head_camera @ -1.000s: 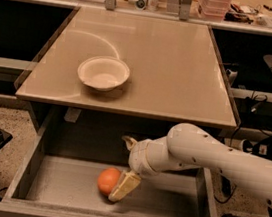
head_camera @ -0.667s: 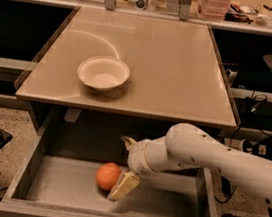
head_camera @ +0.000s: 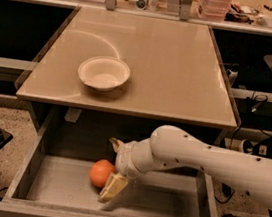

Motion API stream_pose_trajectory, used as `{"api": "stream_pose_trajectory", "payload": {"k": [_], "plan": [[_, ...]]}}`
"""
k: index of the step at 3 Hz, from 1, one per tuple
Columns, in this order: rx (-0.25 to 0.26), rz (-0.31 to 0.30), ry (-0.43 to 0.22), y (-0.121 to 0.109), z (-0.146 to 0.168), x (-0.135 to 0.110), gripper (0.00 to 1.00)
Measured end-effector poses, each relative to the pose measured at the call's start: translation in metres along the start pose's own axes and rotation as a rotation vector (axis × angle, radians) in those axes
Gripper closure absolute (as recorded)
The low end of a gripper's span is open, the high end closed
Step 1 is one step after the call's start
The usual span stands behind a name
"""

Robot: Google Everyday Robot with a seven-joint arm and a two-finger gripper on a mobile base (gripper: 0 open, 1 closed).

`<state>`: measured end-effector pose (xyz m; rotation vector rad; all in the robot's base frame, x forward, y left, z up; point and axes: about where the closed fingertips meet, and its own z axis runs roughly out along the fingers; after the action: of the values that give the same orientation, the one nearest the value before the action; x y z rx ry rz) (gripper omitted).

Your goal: Pick orange from top drawer and place on counter

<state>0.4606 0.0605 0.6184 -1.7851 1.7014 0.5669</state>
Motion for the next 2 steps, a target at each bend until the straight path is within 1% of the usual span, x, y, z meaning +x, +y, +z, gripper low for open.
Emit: {"api": "stream_pose_trajectory", "payload": {"k": [1,2], "plan": [[0.0,0.0,0.0,0.0,0.0,0.0,0.19],[0.0,0.0,0.0,0.0,0.0,0.0,0.42]]}}
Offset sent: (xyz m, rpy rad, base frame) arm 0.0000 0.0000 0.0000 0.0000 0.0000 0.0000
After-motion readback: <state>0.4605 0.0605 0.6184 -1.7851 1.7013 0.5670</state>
